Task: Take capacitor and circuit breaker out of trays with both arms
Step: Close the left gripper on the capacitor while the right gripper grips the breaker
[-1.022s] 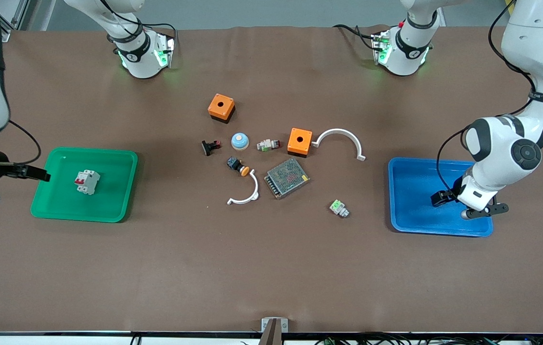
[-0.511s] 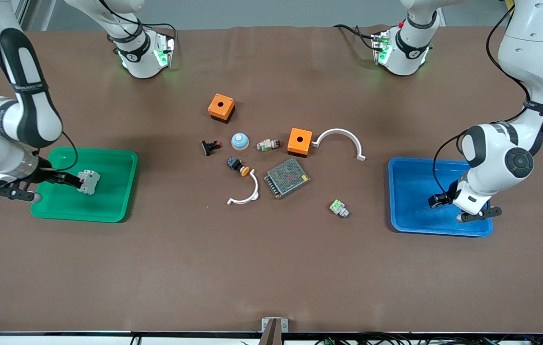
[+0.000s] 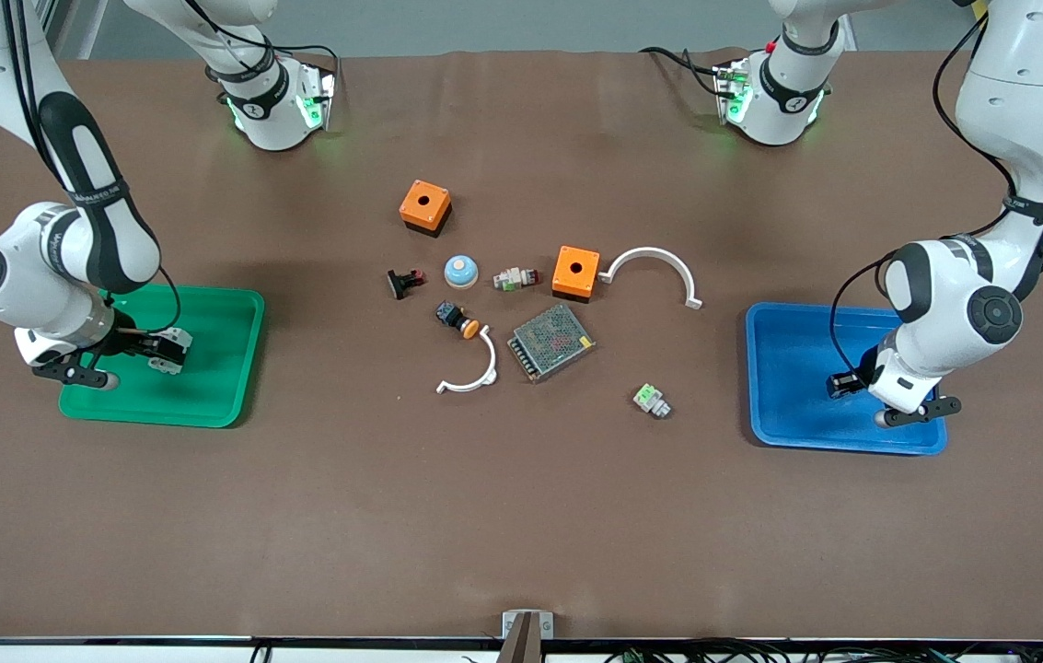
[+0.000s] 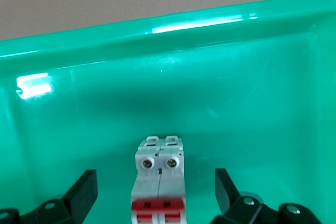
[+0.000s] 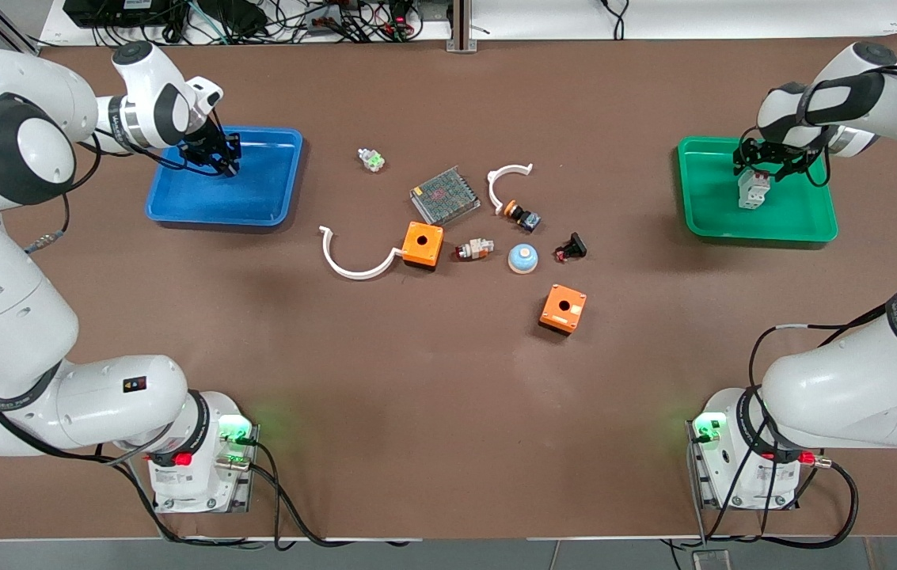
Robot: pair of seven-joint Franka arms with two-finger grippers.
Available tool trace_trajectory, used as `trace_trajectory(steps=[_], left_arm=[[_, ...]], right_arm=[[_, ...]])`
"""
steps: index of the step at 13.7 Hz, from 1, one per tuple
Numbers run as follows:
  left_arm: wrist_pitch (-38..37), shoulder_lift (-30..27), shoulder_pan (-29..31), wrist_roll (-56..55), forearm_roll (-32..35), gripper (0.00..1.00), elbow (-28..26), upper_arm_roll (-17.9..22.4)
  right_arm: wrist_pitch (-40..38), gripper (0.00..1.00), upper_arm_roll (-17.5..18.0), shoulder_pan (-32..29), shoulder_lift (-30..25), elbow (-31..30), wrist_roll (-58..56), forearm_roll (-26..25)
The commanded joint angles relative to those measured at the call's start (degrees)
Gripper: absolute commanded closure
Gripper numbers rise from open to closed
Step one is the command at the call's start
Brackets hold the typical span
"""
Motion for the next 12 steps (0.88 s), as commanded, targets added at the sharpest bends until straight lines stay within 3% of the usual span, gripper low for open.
trace_trajectory(steps=[1, 3, 5, 7, 9, 12], left_arm=[[-1.09, -1.03, 0.09, -1.30, 1.53, 0.99, -0.16, -0.07], [-4.51, -4.27, -0.43, -1.38, 1.53, 1.00, 0.02, -0.24], [-7.94, -8.84, -2.09, -3.74, 1.53, 1.00, -0.24, -0.86], [-12.41, -11.92, -5.16, -8.48, 1.53, 1.00, -0.33, -2.17], [-13.40, -13.33, -8.59, -15.85, 1.53, 1.00, -2.34, -4.19], [-13.14, -13.61, -14.48, -23.33, 1.53, 1.00, -4.46, -4.90]], right_arm=[[1.72, 0.15, 0.22, -0.28, 0.42, -1.55, -1.83, 0.41], [1.63, 0.38, 0.22, -0.19, 0.42, -2.17, -1.92, 0.41], [0.24, 0.72, 0.22, -0.19, 0.16, -2.44, -1.83, 0.49], [-2.57, 0.97, 0.22, -0.19, -0.71, -1.83, -1.40, 0.41], [-7.30, 1.00, 0.31, 1.38, -1.94, 2.02, -0.78, 0.49], [-21.62, 1.00, 0.31, 4.98, -2.74, 10.81, 6.58, 0.49]])
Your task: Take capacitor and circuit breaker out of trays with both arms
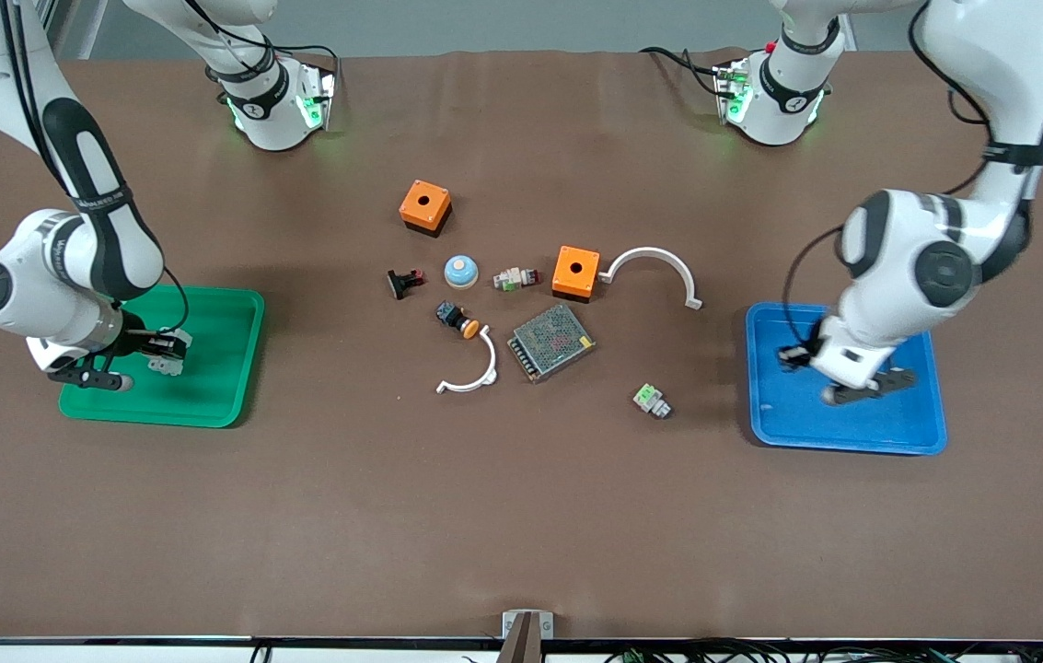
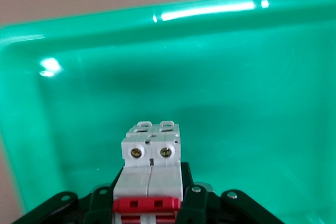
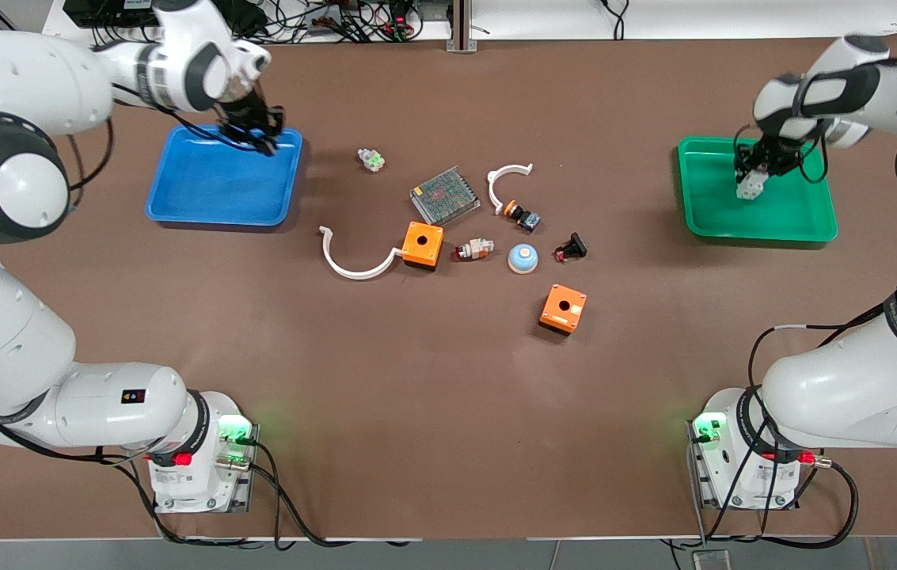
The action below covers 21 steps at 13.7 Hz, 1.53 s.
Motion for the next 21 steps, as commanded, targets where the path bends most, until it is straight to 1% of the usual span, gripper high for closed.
trace_trajectory(steps=[1, 2, 4, 6, 7, 9, 10, 11, 12, 14, 16, 17, 18, 19, 21], left_arm=[[0.46, -0.40, -4.45, -7.42, 1.47, 1.00, -2.47, -0.11], [1.33, 0.65, -6.64, -11.28, 1.47, 1.00, -2.56, -0.11], [2.48, 3.28, -11.21, -17.62, 1.47, 1.00, -2.56, -0.02], [5.02, 5.48, -13.60, -22.19, 1.47, 1.00, -2.91, -0.11], [6.77, 6.71, -14.56, -24.13, 1.47, 1.00, -3.17, -0.11], [10.81, 9.61, -17.02, -27.73, 1.47, 0.99, -3.44, -0.11], [11.88, 10.32, -17.21, -29.14, 1.47, 0.95, -3.35, -0.11], [11.89, 10.50, -17.30, -29.33, 1.47, 0.80, -3.18, -0.11], [11.89, 10.50, -17.04, -29.33, 1.47, 0.56, -3.18, -0.11], [11.63, 9.89, -16.51, -29.42, 1.39, 0.00, -2.83, -0.11], [10.06, 8.66, -16.24, -29.25, 1.39, 0.00, -1.34, 0.15], [7.69, 7.44, -16.16, -28.81, 1.39, 0.00, 0.06, 0.59], [3.93, 6.29, -15.81, -28.11, 1.39, 0.00, 2.95, 0.94], [-1.33, 5.41, -14.24, -26.54, 1.47, 0.00, 6.72, 0.94], [-12.23, 4.96, -12.12, -21.10, 1.47, 0.00, 15.94, 0.94]], right_arm=[[-9.49, 1.00, -0.01, 4.54, -1.90, 6.03, 6.34, 0.34], [-10.90, 1.00, 0.08, 6.47, -1.90, 6.92, 6.88, 0.52], [-11.01, 1.00, 0.25, 11.30, -1.81, 7.28, 7.15, 1.22], [-9.78, 1.00, 0.16, 16.31, -1.29, 7.28, 9.24, 5.50], [-7.60, 1.00, 0.16, 19.47, -1.02, 7.28, 11.61, 6.57], [-1.89, 1.00, 0.08, 26.67, 1.60, 7.28, 20.20, 6.49], [0.66, 1.00, 0.08, 29.58, 3.45, 7.80, 23.64, 6.41], [1.99, 1.00, 0.08, 31.52, 5.12, 8.68, 25.59, 6.32], [2.35, 1.00, 0.08, 33.11, 6.70, 9.82, 27.17, 6.23], [2.79, 1.00, 0.08, 35.66, 8.64, 11.67, 30.07, 6.32], [3.58, 1.00, 0.08, 38.38, 10.31, 12.64, 33.24, 6.06], [4.72, 1.00, -0.01, 39.27, 11.02, 12.64, 34.73, 5.97], [6.03, 1.00, 0.08, 39.62, 11.63, 12.64, 35.53, 5.97], [6.65, 1.00, -0.01, 40.32, 12.16, 12.64, 36.84, 5.97], [6.84, 1.00, 0.08, 40.94, 12.87, 12.90, 40.01, 5.97]])
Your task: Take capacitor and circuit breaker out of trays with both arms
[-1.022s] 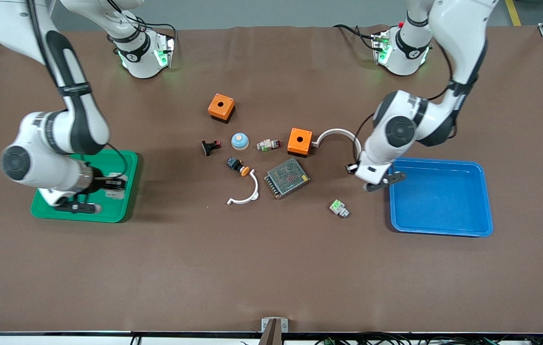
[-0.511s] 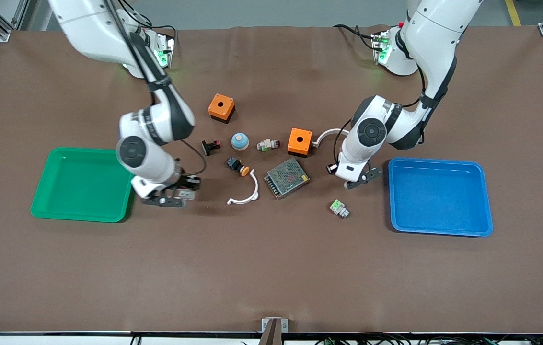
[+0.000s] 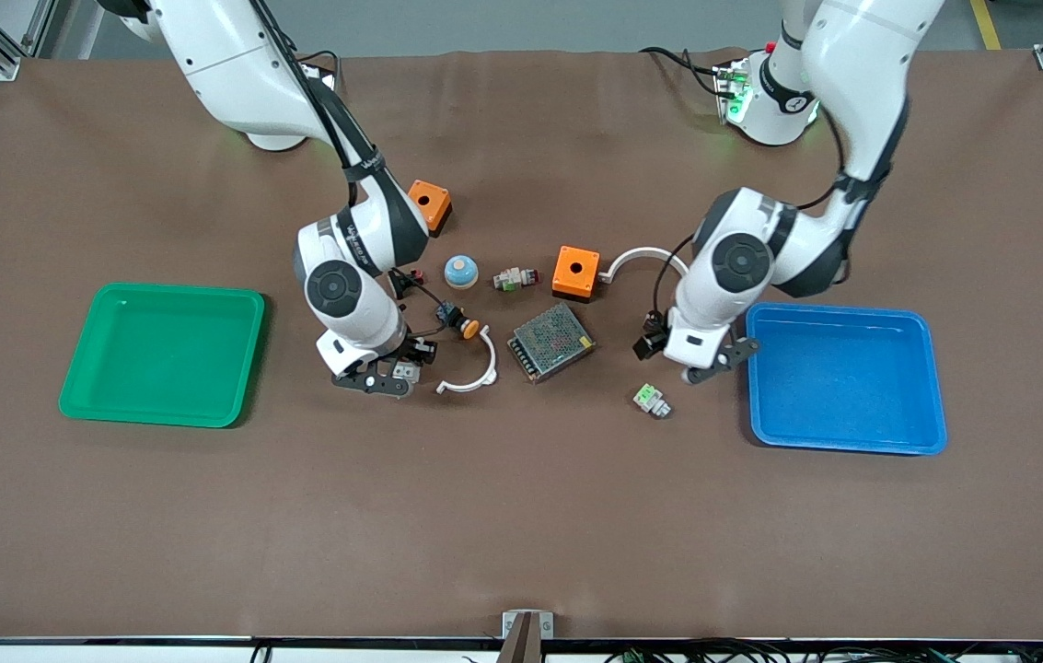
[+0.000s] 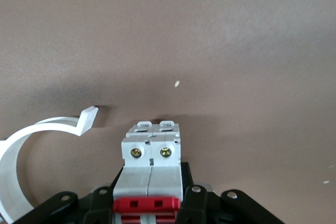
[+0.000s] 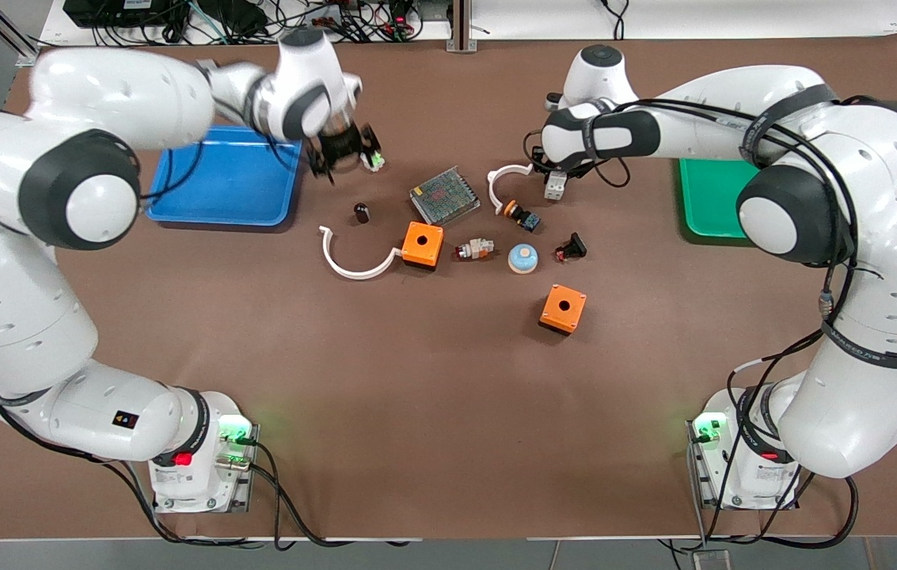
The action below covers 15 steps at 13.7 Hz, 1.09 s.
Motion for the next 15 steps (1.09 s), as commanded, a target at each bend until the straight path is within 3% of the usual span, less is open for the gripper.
trace_trajectory(steps=[1, 3, 4, 5, 6, 8, 12, 15], left_arm=[[-14.37, -1.35, 3.69, 6.29, 1.39, 0.00, 12.31, -0.05], [-20.98, -1.44, 6.86, 12.87, 1.39, 0.00, 19.26, -0.05], [-23.79, -1.61, 8.18, 16.04, 1.48, 0.00, 22.34, 0.04], [-26.43, -2.31, 9.84, 18.16, 1.48, 0.00, 24.46, 0.04], [-27.94, -3.10, 11.60, 20.18, 1.57, 0.00, 25.96, 0.13], [-28.83, -6.25, 14.77, 24.40, 1.83, 0.00, 26.50, 0.13], [-33.56, -12.58, 19.34, 37.13, 5.17, 0.00, 26.50, 0.04], [-37.25, -16.54, 22.16, 44.27, 4.73, 0.00, 26.50, -0.13]], right_arm=[[0.23, 1.00, -0.74, 1.59, 0.99, 1.05, 3.52, 0.61], [-0.39, 0.97, -0.74, 1.77, 0.99, 1.05, 4.40, 0.78], [-0.48, 0.77, -0.74, 1.68, 0.99, 1.14, 4.49, 0.87], [-0.56, 0.19, -0.74, 1.24, 0.99, 1.31, 4.23, 1.22], [-0.57, 0.00, -0.82, 1.15, 0.82, 1.75, 3.79, 0.79], [-3.62, 0.00, -1.44, -0.59, 0.47, 5.69, 2.13, 0.61], [-23.55, 0.00, -1.53, -9.90, -0.23, 18.43, -11.99, 0.52], [-29.38, 0.00, -1.53, -17.19, -5.14, 19.42, -19.05, -1.14]])
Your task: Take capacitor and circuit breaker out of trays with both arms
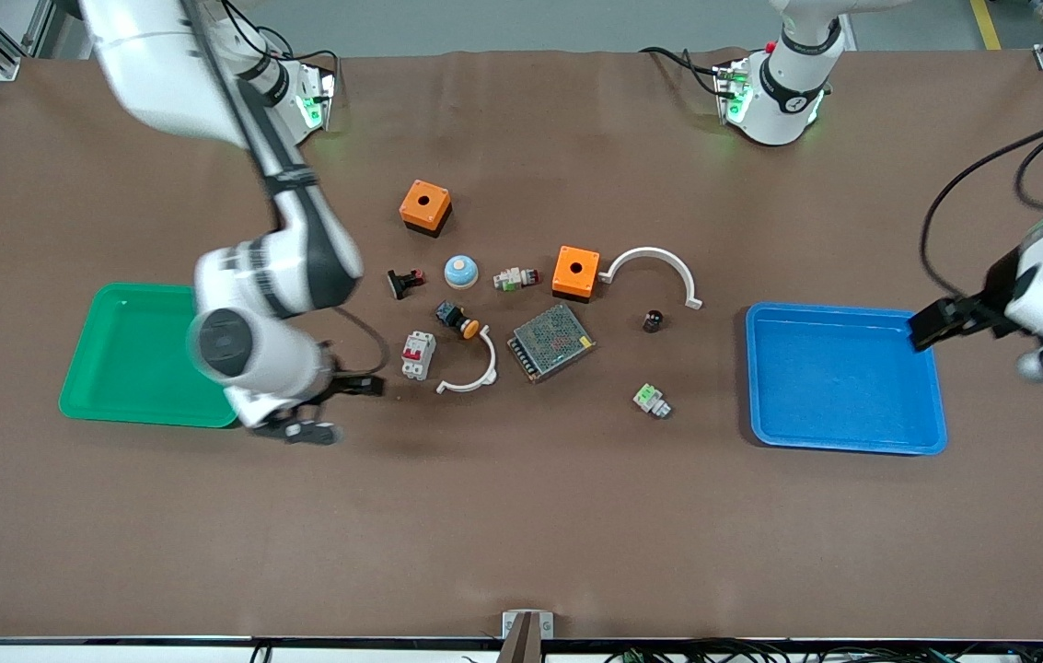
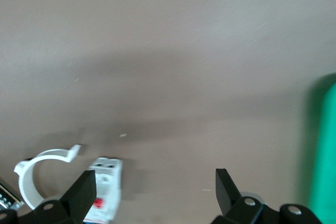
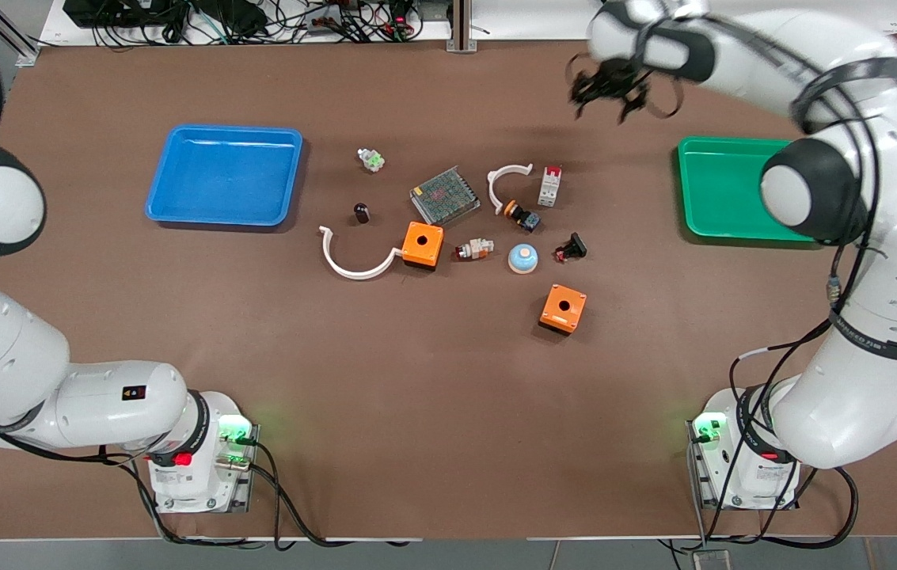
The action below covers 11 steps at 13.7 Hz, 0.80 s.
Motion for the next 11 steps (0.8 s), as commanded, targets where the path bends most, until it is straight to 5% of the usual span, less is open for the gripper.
trace_trajectory(steps=[1, 5, 8, 11], left_arm=[[-3.41, -4.23, 1.81, 4.40, 0.62, 0.00, -0.80, -0.54], [-7.55, -8.63, 1.11, 9.76, -1.48, 0.00, -2.82, 2.53], [-7.64, -13.46, -0.99, 13.20, -6.85, 0.00, -7.82, 8.42], [-8.25, -14.79, -0.82, 13.11, -6.51, 0.00, -9.68, 7.82]], right_arm=[[-5.09, 0.00, 1.19, -6.13, -4.97, -0.60, -4.72, -3.34], [-11.61, 0.00, 1.19, -13.43, -10.51, -0.60, -14.03, -6.44], [-15.56, 0.00, 1.19, -18.35, -12.98, 1.06, -19.05, -6.53], [-19.26, 0.00, 1.19, -21.70, -12.81, 5.10, -20.20, -6.80]])
